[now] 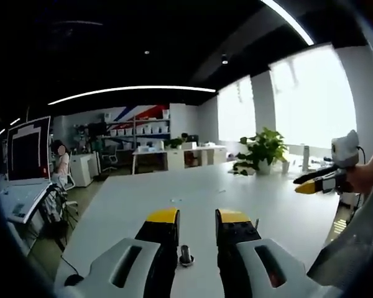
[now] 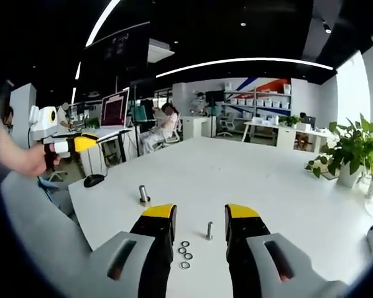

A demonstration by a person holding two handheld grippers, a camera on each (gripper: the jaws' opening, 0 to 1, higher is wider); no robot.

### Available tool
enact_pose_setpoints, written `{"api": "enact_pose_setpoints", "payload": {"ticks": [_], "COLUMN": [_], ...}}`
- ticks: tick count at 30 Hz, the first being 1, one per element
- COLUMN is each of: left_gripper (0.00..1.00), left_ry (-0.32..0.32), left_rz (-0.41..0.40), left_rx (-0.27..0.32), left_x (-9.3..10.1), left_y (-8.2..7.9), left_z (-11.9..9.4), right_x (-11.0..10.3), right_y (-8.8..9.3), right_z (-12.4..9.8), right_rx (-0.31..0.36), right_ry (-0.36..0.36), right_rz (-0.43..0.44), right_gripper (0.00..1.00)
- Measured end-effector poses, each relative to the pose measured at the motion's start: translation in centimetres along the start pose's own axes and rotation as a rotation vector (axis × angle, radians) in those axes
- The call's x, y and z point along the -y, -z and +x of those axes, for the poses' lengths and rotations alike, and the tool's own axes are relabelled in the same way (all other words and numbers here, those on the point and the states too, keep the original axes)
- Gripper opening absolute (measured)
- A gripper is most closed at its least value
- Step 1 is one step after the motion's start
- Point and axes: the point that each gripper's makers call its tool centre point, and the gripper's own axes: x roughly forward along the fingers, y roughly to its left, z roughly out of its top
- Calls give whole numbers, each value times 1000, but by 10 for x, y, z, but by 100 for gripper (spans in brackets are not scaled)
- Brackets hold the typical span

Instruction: Place the washer onto the threaded stud by aligning its center hole with the stud, sliding it down to the base, and recovering from edge contact or off-axis alignment until the washer reaches the visible bottom stop.

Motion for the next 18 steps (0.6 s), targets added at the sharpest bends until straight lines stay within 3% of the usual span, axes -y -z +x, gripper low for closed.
{"api": "enact_pose_setpoints", "payload": {"ticks": [7, 10, 18], "left_gripper": [21, 22, 22], "left_ry": [-7, 13, 25], "left_rz": [-29, 1, -6], "left_rx": [16, 23, 33], "left_x": [-1, 4, 5], "left_y": [-3, -5, -6], "left_z": [-3, 0, 1], "right_x": [-4, -10, -17], "right_y": [19, 27, 61], "right_z": [10, 13, 16], "right_rx": [-36, -45, -106], "right_ry": [-34, -78, -144], "right_rz": [-15, -28, -59], "right_gripper": [33, 33, 34]}}
